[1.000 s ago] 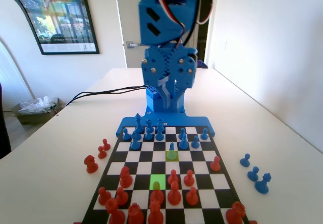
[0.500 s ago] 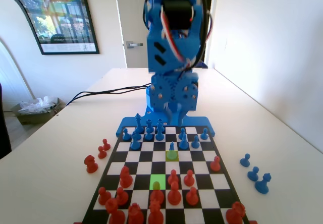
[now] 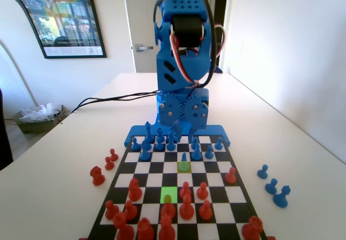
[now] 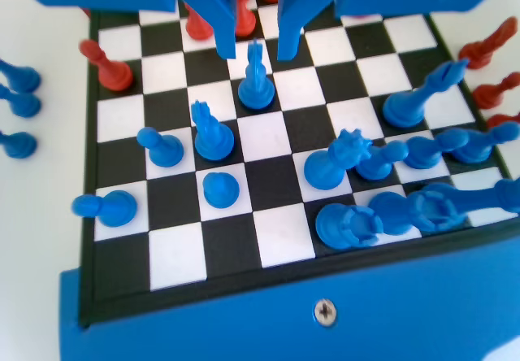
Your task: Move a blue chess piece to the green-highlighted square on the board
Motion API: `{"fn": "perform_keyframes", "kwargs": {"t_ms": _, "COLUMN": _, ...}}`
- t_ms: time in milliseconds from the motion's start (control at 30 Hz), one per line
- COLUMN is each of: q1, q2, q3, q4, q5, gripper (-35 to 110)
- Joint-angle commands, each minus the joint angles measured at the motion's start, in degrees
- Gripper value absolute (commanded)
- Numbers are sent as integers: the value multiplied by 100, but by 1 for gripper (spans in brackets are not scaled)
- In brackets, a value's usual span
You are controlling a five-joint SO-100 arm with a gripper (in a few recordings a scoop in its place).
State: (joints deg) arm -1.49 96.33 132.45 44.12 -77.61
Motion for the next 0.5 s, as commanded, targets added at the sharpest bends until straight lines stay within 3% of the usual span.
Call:
{"fn": "perform_keyframes", "kwargs": {"t_ms": 0, "q1": -26, "q2": 18, "q3": -185, "q4": -70, "q5": -79, "gripper": 9}}
{"fn": "perform_keyframes", "kwargs": {"t_ms": 467, "q1": -105, "q2": -510, "q3": -650, "q4": -167, "q5": -97, "gripper": 9}}
